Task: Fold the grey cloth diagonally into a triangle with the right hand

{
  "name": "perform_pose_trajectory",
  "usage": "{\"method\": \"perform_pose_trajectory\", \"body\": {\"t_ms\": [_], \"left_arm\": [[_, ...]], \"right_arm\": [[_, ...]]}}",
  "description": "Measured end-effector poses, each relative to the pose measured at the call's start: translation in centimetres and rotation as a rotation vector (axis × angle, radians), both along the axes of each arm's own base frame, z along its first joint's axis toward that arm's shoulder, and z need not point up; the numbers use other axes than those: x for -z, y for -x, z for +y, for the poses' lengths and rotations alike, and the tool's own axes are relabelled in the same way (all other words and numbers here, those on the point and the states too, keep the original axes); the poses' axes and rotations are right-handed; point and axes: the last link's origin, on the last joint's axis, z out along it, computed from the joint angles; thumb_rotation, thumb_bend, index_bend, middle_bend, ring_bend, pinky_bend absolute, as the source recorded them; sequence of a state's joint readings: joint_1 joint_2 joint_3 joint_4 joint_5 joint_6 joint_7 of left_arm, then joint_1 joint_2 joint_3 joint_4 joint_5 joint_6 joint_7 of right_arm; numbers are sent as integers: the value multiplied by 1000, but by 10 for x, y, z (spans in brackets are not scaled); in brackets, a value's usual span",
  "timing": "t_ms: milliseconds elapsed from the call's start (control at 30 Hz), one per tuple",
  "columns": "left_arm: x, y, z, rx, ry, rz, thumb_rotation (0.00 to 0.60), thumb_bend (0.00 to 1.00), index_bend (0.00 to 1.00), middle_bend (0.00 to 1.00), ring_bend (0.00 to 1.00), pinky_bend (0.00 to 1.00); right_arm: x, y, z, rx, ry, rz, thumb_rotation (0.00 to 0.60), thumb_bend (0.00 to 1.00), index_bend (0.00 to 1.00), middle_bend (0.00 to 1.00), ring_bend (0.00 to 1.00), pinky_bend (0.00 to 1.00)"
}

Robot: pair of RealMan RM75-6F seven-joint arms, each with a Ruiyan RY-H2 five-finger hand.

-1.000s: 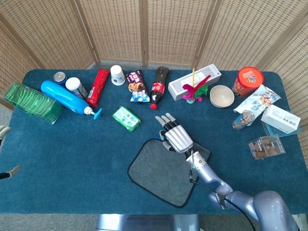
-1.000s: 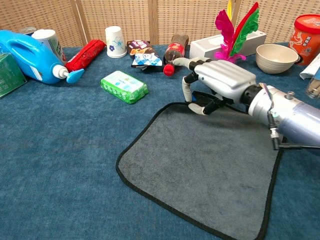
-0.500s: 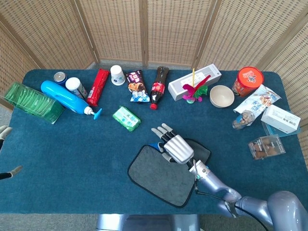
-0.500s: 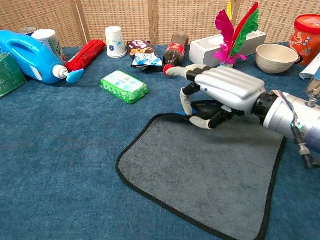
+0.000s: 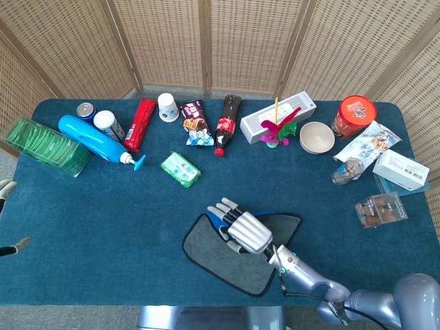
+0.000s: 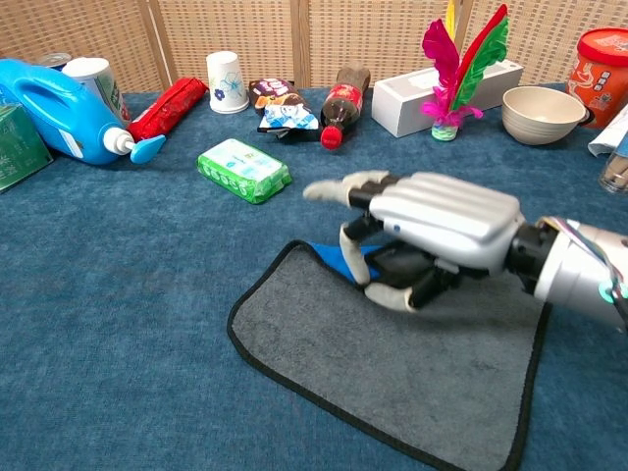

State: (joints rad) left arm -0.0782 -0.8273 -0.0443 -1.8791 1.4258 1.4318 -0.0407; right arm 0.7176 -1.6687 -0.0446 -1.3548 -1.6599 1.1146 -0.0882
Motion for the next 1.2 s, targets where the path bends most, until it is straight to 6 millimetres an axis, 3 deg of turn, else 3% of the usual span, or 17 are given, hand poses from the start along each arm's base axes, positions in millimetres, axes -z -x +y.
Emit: {"method": "perform_pose_trajectory", "body": {"t_ms": [700,1200], "left_arm": [[2,0,1,-3,6,6,600,219,57,0,0,0],[4,-1,2,-2,11,9,600,219,57,0,0,0]], "right_arm": [[-11,4,26,-52,-69,18,600,521,660,6,0,0],[-19,23,45,-51,-109,46,600,522,660,5,0,0]]}}
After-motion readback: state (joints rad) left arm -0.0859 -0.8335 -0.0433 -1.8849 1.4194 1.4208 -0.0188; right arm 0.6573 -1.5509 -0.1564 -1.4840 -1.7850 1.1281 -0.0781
